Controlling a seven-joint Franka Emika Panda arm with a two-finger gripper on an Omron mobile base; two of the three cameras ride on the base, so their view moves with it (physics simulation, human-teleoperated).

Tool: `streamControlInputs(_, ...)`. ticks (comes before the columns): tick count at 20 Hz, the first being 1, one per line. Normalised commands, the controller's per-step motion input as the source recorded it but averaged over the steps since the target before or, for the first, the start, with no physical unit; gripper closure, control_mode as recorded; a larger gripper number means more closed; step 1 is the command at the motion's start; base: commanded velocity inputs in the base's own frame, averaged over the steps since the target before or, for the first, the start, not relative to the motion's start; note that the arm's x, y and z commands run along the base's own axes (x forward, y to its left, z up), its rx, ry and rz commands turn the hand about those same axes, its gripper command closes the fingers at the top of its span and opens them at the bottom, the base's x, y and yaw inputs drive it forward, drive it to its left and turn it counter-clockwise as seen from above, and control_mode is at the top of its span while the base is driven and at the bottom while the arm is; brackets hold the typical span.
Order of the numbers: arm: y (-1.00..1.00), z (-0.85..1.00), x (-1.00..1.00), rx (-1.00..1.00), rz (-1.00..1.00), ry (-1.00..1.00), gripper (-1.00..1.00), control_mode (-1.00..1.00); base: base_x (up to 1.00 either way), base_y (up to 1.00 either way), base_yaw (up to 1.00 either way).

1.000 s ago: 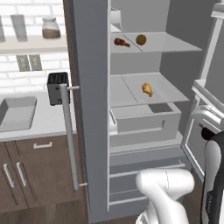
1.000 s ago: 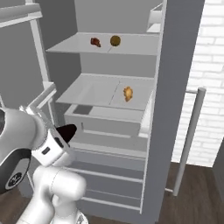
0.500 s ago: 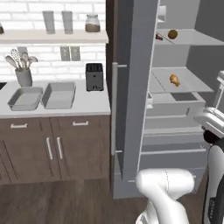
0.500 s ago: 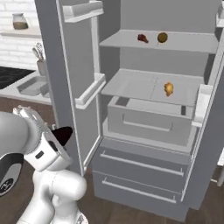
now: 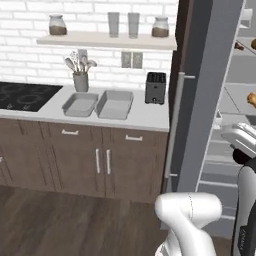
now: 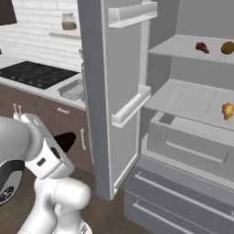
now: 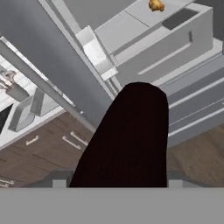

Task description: Place one avocado and one chicken drumstick in each tupperware on the nearby counter, to pack two identical lunches.

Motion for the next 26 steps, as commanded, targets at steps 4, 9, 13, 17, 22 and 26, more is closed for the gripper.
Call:
streamControlInputs(4,0.00,0.00,0.00,0.00,0.00,0.00,1.00,1.00,-0.39,1.00,0.45)
streamControlInputs(9,0.00,0.00,0.00,0.00,0.00,0.00,1.00,1.00,-0.21,1.00,0.43)
streamControlInputs(13,0.00,0.00,0.00,0.00,0.00,0.00,1.00,1.00,-0.02,1.00,0.40)
streamControlInputs(17,0.00,0.00,0.00,0.00,0.00,0.00,1.00,1.00,0.57,0.96,0.14)
streamControlInputs(22,0.00,0.00,0.00,0.00,0.00,0.00,1.00,1.00,0.95,0.99,-0.08)
streamControlInputs(26,0.00,0.00,0.00,0.00,0.00,0.00,1.00,1.00,0.94,1.00,-0.19)
